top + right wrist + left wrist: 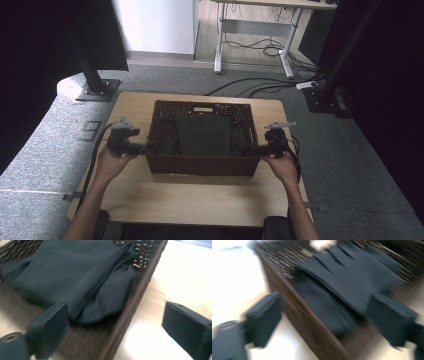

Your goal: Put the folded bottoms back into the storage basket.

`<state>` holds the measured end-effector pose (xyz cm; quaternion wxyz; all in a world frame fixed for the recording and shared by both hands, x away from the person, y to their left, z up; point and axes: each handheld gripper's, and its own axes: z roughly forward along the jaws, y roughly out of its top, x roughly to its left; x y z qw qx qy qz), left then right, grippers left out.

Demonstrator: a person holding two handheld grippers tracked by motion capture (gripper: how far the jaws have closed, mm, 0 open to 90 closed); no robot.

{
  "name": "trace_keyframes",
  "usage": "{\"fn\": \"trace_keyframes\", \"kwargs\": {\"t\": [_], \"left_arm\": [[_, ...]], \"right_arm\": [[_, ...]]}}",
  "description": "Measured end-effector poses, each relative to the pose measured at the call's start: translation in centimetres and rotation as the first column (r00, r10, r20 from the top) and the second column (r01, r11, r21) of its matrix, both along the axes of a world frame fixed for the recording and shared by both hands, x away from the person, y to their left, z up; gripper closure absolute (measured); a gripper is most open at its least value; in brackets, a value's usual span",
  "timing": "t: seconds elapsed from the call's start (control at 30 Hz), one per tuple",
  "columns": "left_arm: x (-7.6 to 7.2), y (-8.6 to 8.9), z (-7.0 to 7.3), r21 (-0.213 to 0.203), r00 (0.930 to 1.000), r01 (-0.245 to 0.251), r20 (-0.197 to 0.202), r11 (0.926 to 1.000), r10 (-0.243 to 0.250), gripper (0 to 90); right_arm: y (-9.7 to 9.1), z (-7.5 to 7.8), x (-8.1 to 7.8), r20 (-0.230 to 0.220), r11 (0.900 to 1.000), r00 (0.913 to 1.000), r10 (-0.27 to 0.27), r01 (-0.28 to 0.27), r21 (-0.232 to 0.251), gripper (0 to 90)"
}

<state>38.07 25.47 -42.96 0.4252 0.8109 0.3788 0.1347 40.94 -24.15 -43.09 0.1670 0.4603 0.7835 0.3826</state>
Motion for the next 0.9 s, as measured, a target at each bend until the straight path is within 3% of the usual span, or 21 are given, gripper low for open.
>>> {"fn": "trace_keyframes", "kwargs": {"t": [0.1, 0.2, 0.27, 0.33, 0.4, 0.47, 0.57, 0.67, 0.9], "left_arm": [[-3.0, 0.1, -2.8, 0.067, 0.9999, 0.013, -0.004, 0.9977, -0.013, 0.7], [-4.3, 0.7, -6.2, 0.123, 0.9999, -0.005, 0.009, 0.9924, 0.004, 0.0], [-4.3, 1.2, -8.2, 0.135, 0.9998, -0.012, -0.015, 0.9907, 0.014, 0.0], [-3.9, 1.6, -9.7, 0.153, 0.9992, -0.022, -0.030, 0.9880, 0.026, 0.0], [-3.5, 1.9, -10.8, 0.178, 0.9983, -0.040, -0.033, 0.9833, 0.047, 0.0], [-3.2, 1.8, -11.6, 0.212, 0.9979, -0.042, -0.039, 0.9763, 0.051, 0.0], [-3.0, 1.6, -11.8, 0.226, 0.9977, -0.034, -0.049, 0.9735, 0.046, 0.0], [-2.9, 1.6, -11.9, 0.202, 0.9965, -0.018, -0.077, 0.9792, 0.034, 1.2], [-2.9, 1.6, -11.9, 0.203, 0.9963, -0.020, -0.078, 0.9790, 0.037, 1.2]], "right_arm": [[-0.6, -1.0, -3.8, 0.069, 0.9997, 0.9974, 0.019, -0.018, -0.019, 0.0], [-1.6, -3.9, -6.2, 0.075, 0.9996, 0.9968, 0.028, -0.027, -0.013, 3.2], [-2.2, -6.5, -6.8, 0.059, 0.9996, 0.9981, 0.016, -0.015, -0.025, 5.0], [-2.6, -9.0, -6.8, 0.009, 1.0000, 1.0000, 0.000, 0.000, -0.009, 5.0], [-2.8, -10.9, -6.6, -0.027, 0.9990, 0.9995, -0.016, 0.015, -0.042, 4.9], [-2.7, -12.0, -6.3, -0.070, 0.9963, 0.9974, -0.018, 0.012, -0.085, 1.8], [-2.3, -12.3, -6.2, -0.043, 0.9920, 0.9985, -0.034, 0.028, -0.123, 0.0], [-2.3, -12.7, -6.1, -0.010, 0.9927, 0.9975, -0.070, 0.069, -0.099, 0.0], [-2.3, -12.7, -6.2, -0.010, 0.9919, 0.9967, -0.080, 0.079, -0.099, 0.0]]}}
